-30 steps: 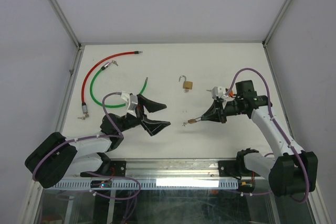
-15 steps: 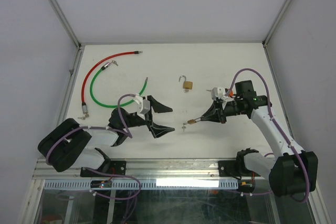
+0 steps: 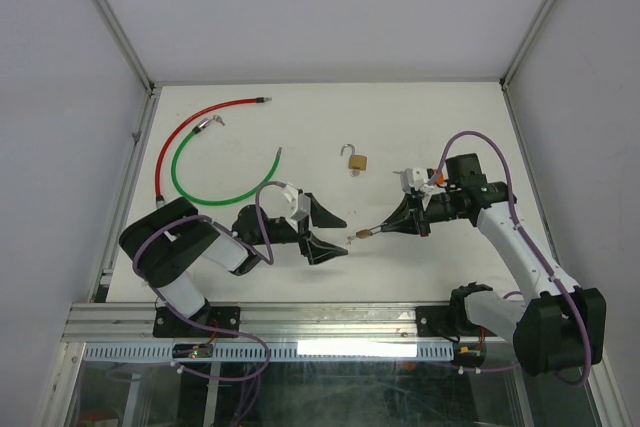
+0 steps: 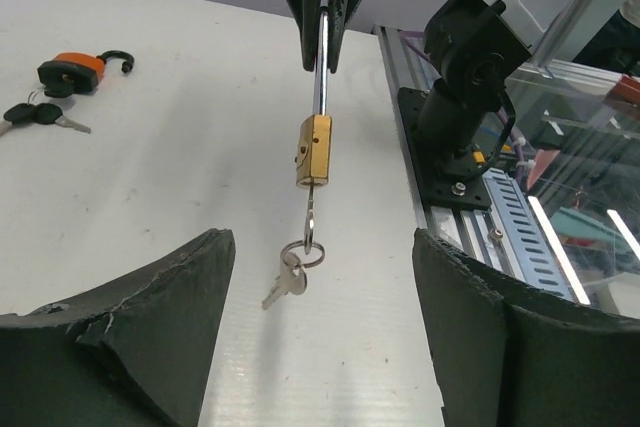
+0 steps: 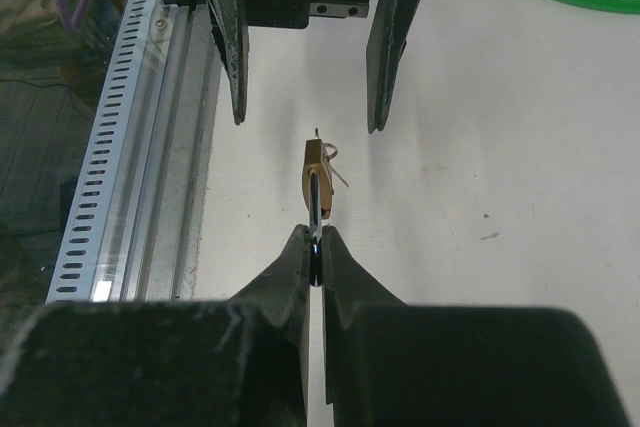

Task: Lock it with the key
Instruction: Pick up the lock from the center of the board, then lock the lock.

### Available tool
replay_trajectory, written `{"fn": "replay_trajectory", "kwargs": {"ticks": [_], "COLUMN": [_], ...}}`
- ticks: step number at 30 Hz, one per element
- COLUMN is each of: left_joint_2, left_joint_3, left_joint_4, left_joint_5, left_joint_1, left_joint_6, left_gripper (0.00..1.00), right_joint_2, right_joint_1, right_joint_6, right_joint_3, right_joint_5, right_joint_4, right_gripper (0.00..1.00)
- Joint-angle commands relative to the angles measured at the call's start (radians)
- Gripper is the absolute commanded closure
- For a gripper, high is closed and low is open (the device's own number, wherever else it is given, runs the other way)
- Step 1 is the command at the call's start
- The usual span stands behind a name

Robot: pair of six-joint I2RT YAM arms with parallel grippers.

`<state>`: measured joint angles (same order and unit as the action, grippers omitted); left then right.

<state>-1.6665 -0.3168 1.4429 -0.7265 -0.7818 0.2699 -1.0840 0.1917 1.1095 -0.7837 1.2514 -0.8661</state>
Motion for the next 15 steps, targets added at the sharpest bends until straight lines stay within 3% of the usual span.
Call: {"fn": "replay_trajectory", "kwargs": {"ticks": [1,10,15], "left_joint_2": [-0.005,-0.005,0.01], "left_joint_3": [-0.041,-0.092,-0.119], "left_joint_4": [0.197,0.072,-0.016], "left_joint_5": [0.079,0.142,0.165], "left_joint_1": [-0.034,-0.086,-0.109], "left_joint_6": [-0.073,-0.111,-0.142], "left_gripper": [0.29,0.46,0.49], "right_joint_2": [0.004,-0.001,0.0], "right_joint_1": [0.011,0.018,0.019], "right_joint_6": [0.021,0.02,0.018], "right_joint_3": [-0.029,-0.026,-0.025], "right_joint_5": [0.059,0.056,0.057], "right_joint_4": [0.01,0.013,0.017], "right_gripper": [1.0,1.0,1.0]}}
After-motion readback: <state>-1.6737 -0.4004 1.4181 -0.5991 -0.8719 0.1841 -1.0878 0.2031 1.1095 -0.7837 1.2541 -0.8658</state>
